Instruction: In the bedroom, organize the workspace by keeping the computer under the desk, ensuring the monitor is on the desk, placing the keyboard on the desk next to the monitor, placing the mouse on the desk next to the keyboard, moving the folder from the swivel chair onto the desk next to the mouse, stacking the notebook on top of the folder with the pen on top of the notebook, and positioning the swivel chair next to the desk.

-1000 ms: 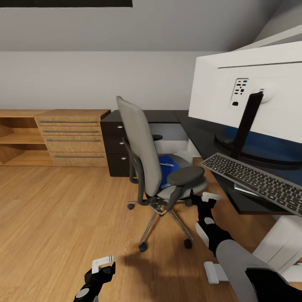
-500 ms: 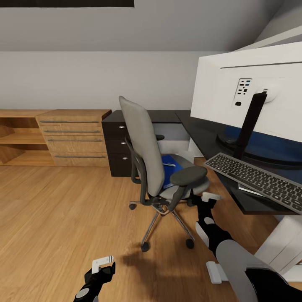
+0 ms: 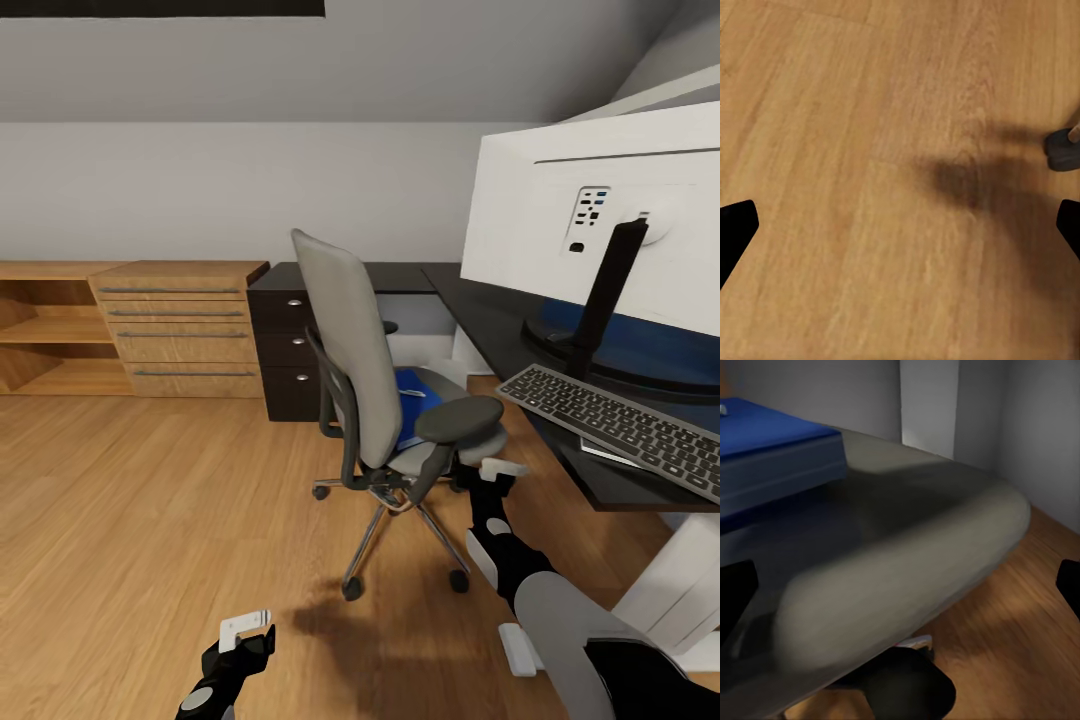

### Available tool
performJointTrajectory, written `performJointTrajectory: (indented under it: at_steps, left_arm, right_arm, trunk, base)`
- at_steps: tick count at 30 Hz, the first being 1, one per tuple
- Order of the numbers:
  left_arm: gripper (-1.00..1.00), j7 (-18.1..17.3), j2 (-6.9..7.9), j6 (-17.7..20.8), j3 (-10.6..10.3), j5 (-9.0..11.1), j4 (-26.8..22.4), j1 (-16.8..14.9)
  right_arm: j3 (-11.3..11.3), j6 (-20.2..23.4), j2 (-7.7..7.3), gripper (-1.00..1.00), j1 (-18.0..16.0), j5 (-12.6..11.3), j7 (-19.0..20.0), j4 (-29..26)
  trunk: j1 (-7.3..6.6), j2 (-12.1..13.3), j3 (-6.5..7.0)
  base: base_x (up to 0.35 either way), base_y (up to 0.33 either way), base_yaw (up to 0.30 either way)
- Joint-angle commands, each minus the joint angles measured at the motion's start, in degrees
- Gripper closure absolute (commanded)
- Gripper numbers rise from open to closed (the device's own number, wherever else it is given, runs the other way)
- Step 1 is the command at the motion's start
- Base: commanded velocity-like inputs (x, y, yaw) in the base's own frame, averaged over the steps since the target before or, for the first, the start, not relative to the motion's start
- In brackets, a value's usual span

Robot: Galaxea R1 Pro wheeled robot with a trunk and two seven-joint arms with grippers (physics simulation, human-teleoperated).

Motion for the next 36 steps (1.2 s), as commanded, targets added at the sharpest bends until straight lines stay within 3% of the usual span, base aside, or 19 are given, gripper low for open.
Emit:
performJointTrajectory:
  at_steps: [1, 36]
  left_arm:
    - [-1.0, 0.16, 0.0, -0.2, -0.1, 0.5, 0.03, -0.03]
    - [-1.0, 0.16, -0.01, -0.2, -0.11, 0.5, 0.57, -0.03]
  right_arm:
    - [-0.11, -0.2, 0.04, -1.0, -0.01, -0.29, 0.07, 2.39]
    - [0.16, -0.2, 0.05, -1.0, 0.06, 0.31, 1.11, 2.42]
  trunk:
    - [0.0, -0.01, -0.06]
    - [0.0, -0.01, -0.06]
  base:
    - [0.0, 0.024, 0.0]
    - [0.0, 0.036, 0.0]
